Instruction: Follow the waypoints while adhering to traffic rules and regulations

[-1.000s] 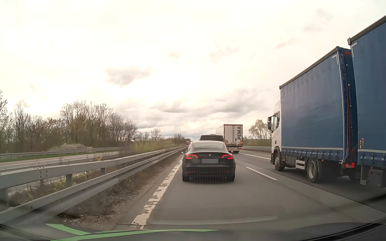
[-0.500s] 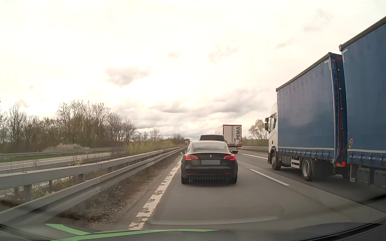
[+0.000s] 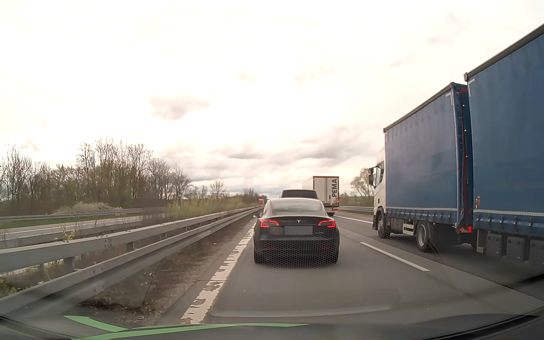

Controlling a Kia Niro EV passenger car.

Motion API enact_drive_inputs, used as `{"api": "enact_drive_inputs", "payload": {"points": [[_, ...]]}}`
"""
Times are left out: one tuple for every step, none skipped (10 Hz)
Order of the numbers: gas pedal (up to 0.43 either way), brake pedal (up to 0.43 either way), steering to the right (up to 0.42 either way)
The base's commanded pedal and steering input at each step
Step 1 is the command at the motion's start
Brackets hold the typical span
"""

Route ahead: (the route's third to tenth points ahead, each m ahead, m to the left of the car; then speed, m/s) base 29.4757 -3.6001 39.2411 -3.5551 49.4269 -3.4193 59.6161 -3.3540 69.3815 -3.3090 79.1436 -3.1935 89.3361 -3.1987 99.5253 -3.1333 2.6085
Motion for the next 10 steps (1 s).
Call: {"api": "enact_drive_inputs", "payload": {"points": [[0.0,0.14,-0.001],[0.0,0.146,-0.002],[0.0,0.152,-0.003],[0.0,0.152,-0.004],[0.0,0.159,-0.005],[0.0,0.159,-0.004],[0.0,0.159,-0.005],[0.0,0.159,-0.004],[0.0,0.159,-0.004],[0.0,0.152,-0.004]]}}
